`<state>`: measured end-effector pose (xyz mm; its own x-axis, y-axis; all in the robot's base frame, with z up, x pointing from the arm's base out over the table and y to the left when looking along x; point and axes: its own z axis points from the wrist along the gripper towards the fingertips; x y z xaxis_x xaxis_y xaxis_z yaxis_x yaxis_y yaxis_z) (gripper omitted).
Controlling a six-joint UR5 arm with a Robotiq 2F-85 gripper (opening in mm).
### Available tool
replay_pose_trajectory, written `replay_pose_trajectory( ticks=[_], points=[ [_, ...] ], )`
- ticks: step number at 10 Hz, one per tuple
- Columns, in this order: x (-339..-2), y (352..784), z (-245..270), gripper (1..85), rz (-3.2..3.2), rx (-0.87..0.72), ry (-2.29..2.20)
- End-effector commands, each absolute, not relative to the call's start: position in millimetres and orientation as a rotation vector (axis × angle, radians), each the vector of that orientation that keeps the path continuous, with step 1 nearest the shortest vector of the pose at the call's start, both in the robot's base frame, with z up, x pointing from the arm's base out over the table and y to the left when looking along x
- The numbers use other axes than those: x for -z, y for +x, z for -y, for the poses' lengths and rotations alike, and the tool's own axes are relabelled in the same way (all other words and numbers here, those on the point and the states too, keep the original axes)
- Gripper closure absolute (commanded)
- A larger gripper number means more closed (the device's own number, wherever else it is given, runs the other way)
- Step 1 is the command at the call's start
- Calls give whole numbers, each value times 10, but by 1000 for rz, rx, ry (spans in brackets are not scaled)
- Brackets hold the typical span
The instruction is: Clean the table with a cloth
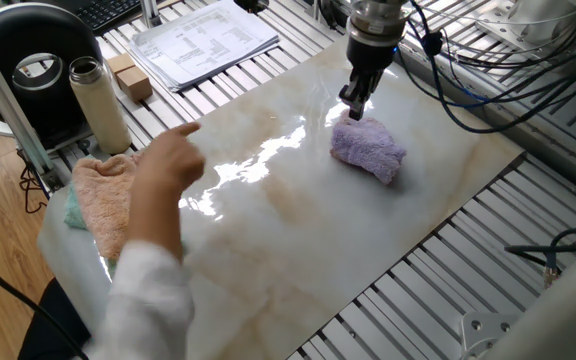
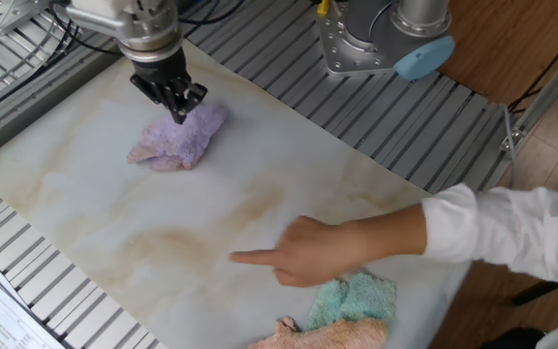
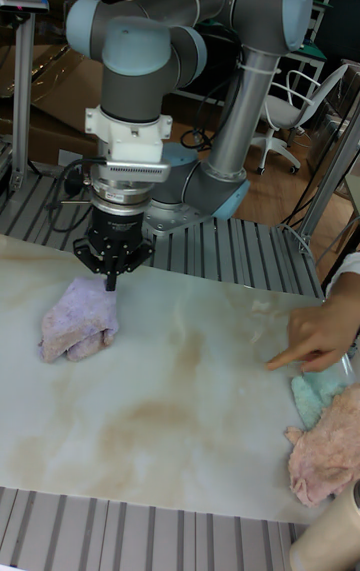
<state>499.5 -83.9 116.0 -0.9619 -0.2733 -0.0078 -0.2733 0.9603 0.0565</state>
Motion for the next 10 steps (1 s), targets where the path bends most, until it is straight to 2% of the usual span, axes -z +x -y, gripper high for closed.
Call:
replay_pose_trajectory(
  ticks=[1,4,7,8,9,10],
  points=[
    [-1210,5070,596,843,3142,183,483],
    [-1195,5186,147,843,3160,137,338],
    [-1147,5159,235,843,3115,50,395],
    [-1142,5148,270,697,3104,33,457],
    [-1135,5204,257,243,3110,67,624],
    [-1138,5239,234,117,3106,75,718]
  ],
)
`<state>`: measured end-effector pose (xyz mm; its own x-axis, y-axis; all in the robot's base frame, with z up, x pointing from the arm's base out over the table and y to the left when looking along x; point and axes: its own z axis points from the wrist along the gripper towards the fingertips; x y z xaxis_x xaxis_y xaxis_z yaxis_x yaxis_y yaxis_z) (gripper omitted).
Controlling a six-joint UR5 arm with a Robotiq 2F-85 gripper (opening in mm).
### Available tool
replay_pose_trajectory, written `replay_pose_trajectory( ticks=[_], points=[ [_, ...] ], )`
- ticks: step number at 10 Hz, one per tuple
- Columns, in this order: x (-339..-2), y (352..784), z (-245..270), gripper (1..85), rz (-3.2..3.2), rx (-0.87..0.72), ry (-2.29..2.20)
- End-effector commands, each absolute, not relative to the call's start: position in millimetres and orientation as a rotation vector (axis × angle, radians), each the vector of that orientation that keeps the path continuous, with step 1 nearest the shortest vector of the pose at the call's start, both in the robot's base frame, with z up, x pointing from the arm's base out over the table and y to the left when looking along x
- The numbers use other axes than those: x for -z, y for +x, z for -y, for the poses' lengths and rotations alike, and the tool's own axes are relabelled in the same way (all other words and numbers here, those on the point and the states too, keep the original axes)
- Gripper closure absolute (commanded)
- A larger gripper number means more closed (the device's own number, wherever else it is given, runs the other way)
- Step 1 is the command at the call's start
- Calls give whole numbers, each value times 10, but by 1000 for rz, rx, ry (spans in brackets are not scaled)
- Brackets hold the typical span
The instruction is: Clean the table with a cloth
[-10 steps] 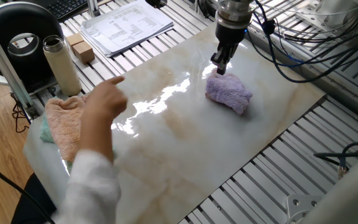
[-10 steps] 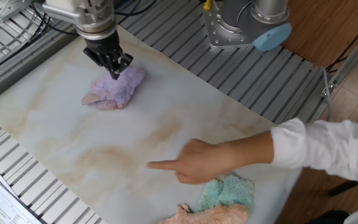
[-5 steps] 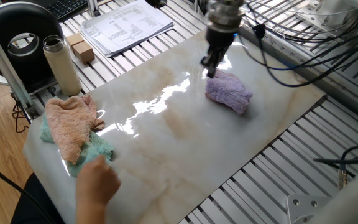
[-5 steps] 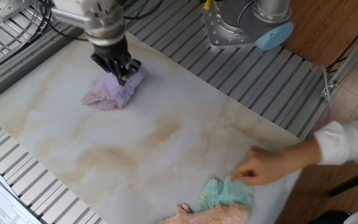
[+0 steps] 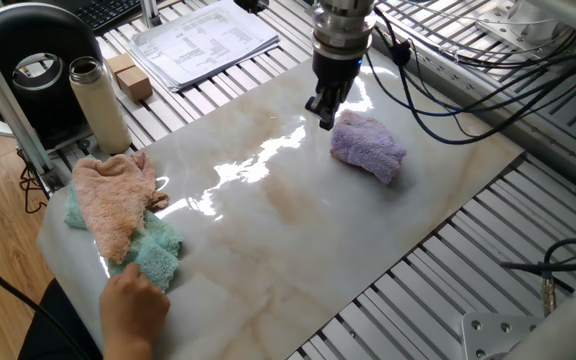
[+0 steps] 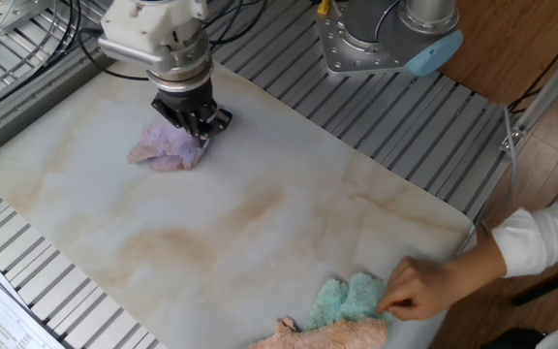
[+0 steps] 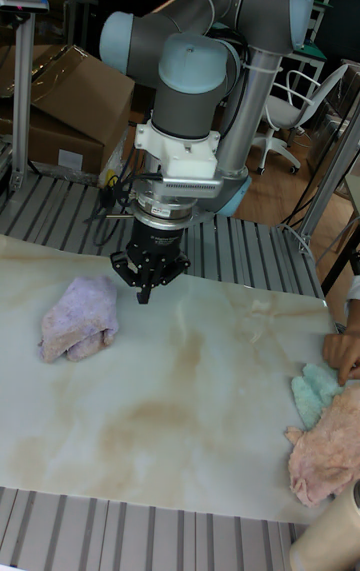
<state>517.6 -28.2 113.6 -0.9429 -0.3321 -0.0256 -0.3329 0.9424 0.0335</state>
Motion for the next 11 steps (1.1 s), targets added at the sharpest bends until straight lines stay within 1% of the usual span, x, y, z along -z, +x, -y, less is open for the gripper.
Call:
replay_pose_trajectory(
  ticks=[1,5,7,9,11],
  points=[
    [-1147,5278,131,7,-2969,-124,-764],
    [-1137,5277,290,7,-2971,-31,-825],
    [-1136,5273,298,7,-2985,-28,-782],
    [-1141,5357,437,7,-2967,64,-778],
    [-1141,5361,441,7,-2960,68,-803]
  ],
)
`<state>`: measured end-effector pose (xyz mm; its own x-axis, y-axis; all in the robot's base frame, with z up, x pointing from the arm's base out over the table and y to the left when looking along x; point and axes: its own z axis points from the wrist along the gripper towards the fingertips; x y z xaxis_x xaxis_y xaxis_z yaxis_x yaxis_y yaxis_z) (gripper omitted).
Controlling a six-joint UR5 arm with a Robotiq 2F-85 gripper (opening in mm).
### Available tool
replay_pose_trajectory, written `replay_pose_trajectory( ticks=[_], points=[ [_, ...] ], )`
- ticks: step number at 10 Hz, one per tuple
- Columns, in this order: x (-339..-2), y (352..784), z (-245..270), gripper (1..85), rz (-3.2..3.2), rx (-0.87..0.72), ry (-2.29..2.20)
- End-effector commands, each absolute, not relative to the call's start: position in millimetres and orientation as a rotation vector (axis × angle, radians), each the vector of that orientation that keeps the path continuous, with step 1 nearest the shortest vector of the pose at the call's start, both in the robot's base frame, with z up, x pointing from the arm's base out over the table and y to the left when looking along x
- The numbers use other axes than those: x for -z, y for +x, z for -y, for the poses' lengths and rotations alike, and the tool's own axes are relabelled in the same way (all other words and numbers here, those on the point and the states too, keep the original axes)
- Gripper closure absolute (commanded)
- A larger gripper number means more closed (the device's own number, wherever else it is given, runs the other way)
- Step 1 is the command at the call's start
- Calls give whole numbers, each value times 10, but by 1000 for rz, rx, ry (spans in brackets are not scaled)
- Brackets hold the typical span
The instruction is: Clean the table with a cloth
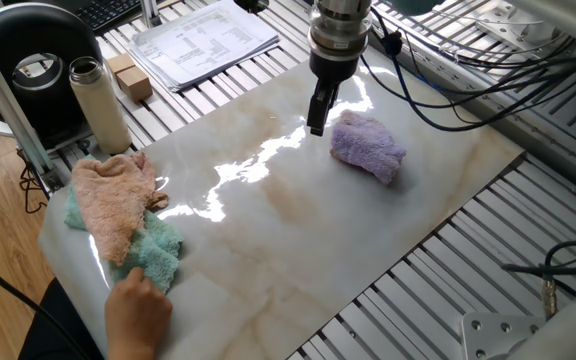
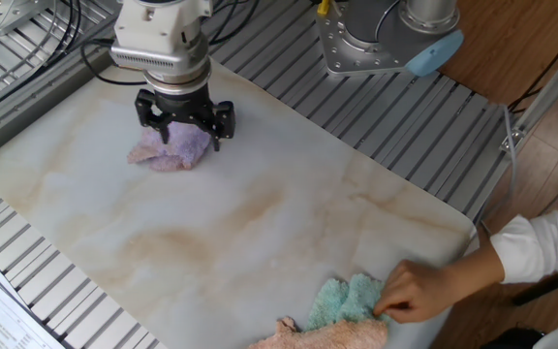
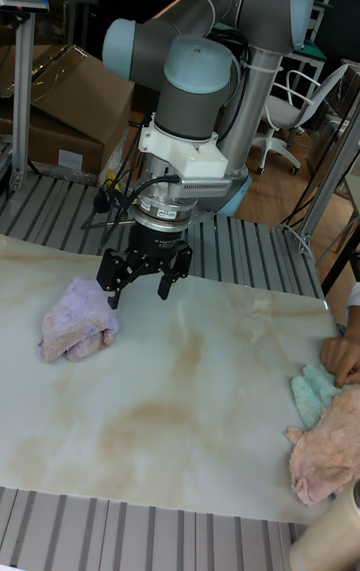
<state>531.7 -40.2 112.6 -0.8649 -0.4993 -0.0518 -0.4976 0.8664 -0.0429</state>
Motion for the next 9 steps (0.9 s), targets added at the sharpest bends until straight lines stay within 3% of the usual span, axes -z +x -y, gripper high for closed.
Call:
replay_pose_trajectory(
  ticks=[1,7,9],
  points=[
    [-1141,5356,446,7,-2956,70,-827],
    [-1045,5200,617,7,-2973,34,-803],
    [-1044,4903,684,7,-3123,31,-678]
  ],
)
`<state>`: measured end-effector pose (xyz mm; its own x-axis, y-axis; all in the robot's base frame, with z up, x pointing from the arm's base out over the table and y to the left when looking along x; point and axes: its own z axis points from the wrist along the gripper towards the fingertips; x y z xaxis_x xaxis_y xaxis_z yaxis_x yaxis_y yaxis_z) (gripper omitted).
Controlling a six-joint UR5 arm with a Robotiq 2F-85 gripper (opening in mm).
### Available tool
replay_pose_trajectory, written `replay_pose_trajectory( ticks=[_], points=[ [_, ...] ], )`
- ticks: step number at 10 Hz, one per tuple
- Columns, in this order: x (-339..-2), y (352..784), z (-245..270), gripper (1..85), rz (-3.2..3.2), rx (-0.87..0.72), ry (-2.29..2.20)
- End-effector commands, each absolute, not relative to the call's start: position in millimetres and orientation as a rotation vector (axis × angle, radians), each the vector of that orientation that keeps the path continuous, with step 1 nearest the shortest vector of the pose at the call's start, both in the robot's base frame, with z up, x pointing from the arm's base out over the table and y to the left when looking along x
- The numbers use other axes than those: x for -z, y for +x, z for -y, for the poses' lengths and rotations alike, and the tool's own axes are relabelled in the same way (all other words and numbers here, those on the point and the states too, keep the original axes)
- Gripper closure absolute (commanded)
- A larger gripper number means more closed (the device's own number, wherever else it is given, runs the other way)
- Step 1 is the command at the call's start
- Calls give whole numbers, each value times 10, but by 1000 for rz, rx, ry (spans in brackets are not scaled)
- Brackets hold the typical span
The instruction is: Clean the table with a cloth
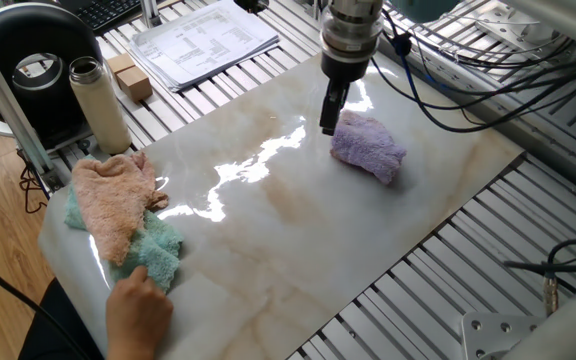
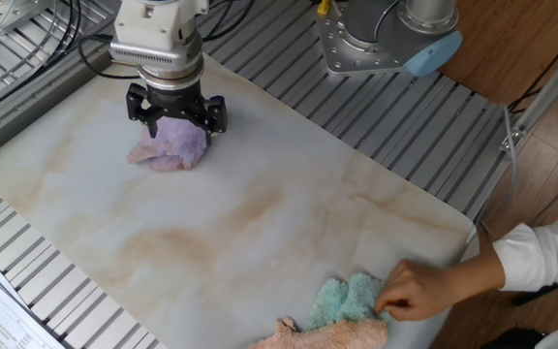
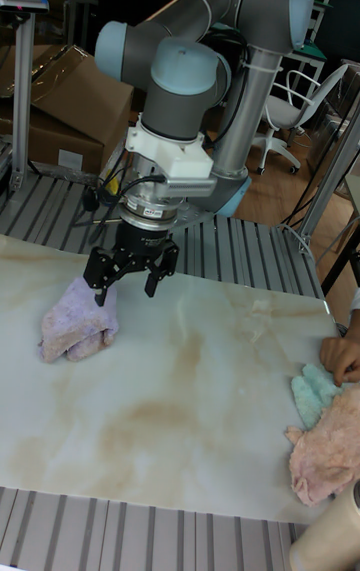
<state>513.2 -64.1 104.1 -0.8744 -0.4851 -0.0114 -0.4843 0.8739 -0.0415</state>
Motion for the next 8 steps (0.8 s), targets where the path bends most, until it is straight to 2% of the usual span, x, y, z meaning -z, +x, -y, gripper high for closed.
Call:
replay_pose_trajectory(
  ticks=[1,2,5,8],
  points=[
    [-1048,4859,727,7,-3150,54,-642],
    [-1046,4923,755,7,-3126,78,-648],
    [-670,5099,974,7,-3066,123,-679],
    [-647,5047,984,7,-3084,115,-679]
  ],
)
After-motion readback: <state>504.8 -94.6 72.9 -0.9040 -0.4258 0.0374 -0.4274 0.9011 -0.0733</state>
